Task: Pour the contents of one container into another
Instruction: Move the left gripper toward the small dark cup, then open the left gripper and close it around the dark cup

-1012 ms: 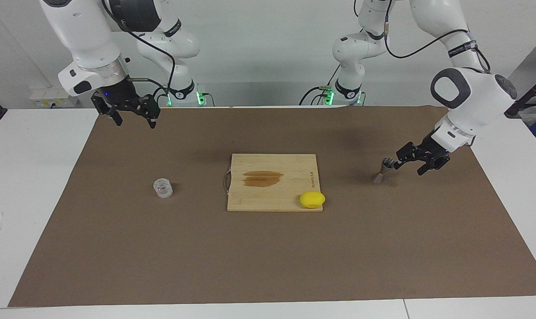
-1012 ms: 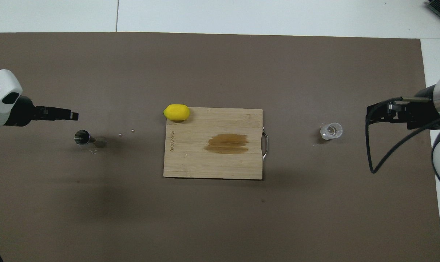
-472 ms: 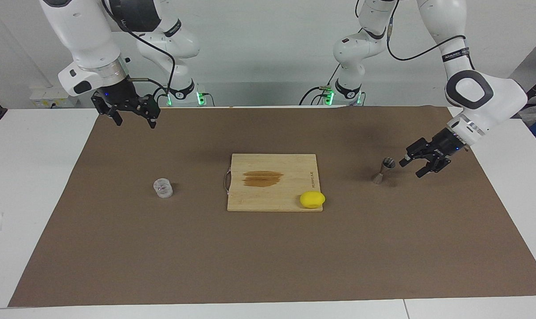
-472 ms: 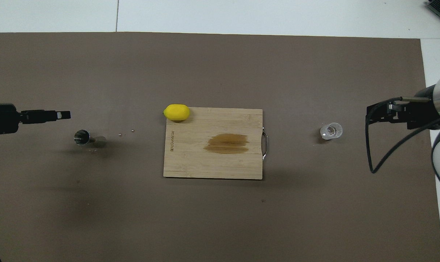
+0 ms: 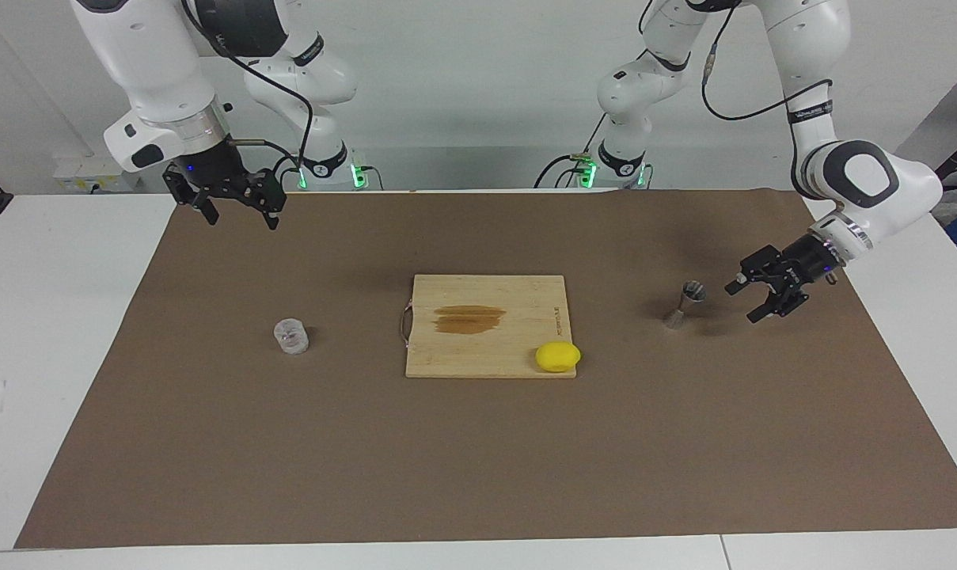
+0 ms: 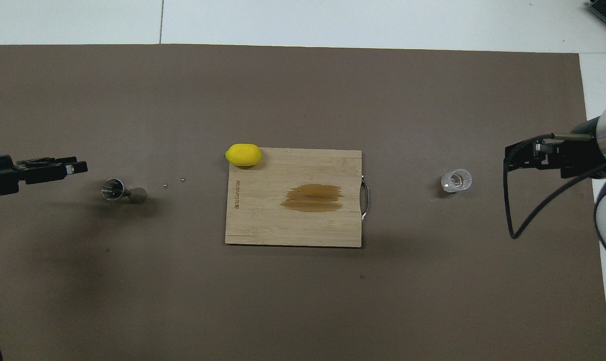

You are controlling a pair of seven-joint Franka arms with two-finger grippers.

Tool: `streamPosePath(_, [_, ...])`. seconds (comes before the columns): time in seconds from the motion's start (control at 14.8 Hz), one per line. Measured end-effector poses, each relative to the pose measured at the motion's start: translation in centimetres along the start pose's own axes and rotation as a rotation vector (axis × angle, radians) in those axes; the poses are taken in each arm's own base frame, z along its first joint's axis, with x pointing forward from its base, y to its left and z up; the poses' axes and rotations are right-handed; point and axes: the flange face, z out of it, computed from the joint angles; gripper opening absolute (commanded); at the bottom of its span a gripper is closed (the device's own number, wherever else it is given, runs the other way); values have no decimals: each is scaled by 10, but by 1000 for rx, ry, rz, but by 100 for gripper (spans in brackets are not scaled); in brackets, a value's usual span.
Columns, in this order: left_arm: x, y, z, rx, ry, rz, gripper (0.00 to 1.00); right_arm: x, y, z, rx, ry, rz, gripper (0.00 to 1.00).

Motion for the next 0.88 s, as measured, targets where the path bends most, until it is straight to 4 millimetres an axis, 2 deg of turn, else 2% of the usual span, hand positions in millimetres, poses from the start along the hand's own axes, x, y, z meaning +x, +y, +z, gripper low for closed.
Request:
streamPosePath(0.14, [-11, -17, 2, -60, 22, 30, 100, 0, 0, 0, 0, 0, 0, 100])
streamPosePath(0.34, [-21, -31, 5, -112, 60, 101, 100, 0, 0, 0, 0, 0, 0, 100])
streamPosePath(0.61, [-24, -28, 10, -172, 93, 328, 100, 0, 0, 0, 0, 0, 0, 100])
streamPosePath(0.88, [-39, -28, 13, -233, 127, 570, 100, 0, 0, 0, 0, 0, 0, 100])
